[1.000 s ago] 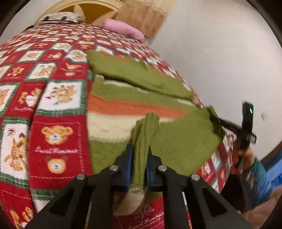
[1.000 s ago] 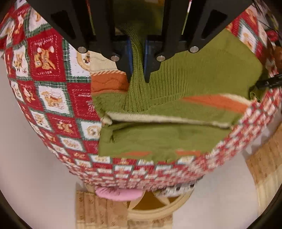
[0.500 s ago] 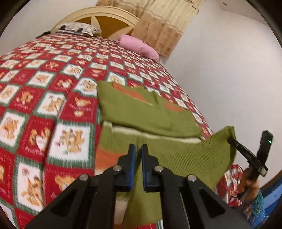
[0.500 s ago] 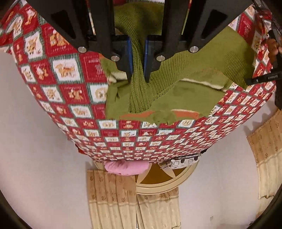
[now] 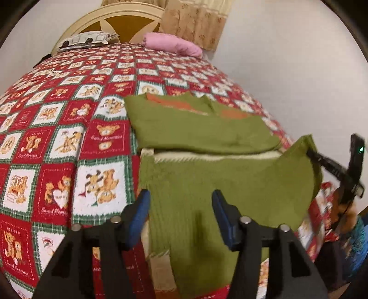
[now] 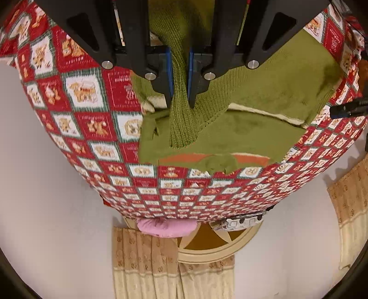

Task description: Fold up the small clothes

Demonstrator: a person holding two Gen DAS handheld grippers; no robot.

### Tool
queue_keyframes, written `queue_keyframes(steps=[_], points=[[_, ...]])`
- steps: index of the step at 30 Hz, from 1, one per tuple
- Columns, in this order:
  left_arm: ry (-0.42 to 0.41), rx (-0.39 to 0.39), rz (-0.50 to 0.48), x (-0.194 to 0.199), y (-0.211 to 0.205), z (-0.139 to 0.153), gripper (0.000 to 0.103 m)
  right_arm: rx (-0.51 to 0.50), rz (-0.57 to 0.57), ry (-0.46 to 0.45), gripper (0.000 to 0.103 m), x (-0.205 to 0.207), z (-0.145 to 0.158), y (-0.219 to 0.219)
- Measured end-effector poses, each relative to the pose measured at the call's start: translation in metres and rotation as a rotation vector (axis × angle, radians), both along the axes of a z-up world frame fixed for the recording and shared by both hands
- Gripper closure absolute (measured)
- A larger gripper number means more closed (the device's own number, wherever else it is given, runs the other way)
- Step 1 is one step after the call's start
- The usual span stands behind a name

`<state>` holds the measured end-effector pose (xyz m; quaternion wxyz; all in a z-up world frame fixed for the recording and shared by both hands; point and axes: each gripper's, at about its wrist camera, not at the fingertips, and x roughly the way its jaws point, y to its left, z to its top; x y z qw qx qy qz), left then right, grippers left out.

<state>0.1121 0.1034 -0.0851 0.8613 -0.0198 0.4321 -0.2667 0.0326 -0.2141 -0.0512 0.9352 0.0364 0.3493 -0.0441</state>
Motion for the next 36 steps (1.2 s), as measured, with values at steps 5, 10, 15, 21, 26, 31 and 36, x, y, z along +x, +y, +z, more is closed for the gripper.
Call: queue_keyframes(steps=[5, 10, 15, 21, 26, 31, 36], points=[[0.014, 0.06, 0.012, -0.003, -0.01, -0.015, 0.044, 0.029, -0.013, 0.011, 0.093, -0.006, -0.005, -0.005], [0.008, 0.041, 0.02, -0.01, -0.01, -0.021, 0.045, 0.028, -0.011, 0.019, 0.093, -0.011, -0.008, -0.005], [-0.034, 0.07, 0.029, -0.017, -0.01, -0.015, 0.046, 0.049, -0.02, 0.025, 0.093, -0.011, -0.012, -0.008], [0.016, 0.049, 0.031, -0.011, -0.005, -0.023, 0.043, 0.054, -0.021, 0.033, 0.093, -0.012, -0.015, -0.011], [0.013, 0.089, 0.04, -0.01, -0.012, -0.029, 0.043, 0.063, -0.024, 0.04, 0.093, -0.013, -0.018, -0.013], [0.042, 0.033, 0.045, -0.008, -0.004, -0.028, 0.043, 0.067, -0.027, 0.048, 0.093, -0.014, -0.022, -0.014], [0.041, 0.031, 0.029, -0.011, -0.013, -0.033, 0.087, 0.085, -0.035, 0.056, 0.093, -0.014, -0.027, -0.016]])
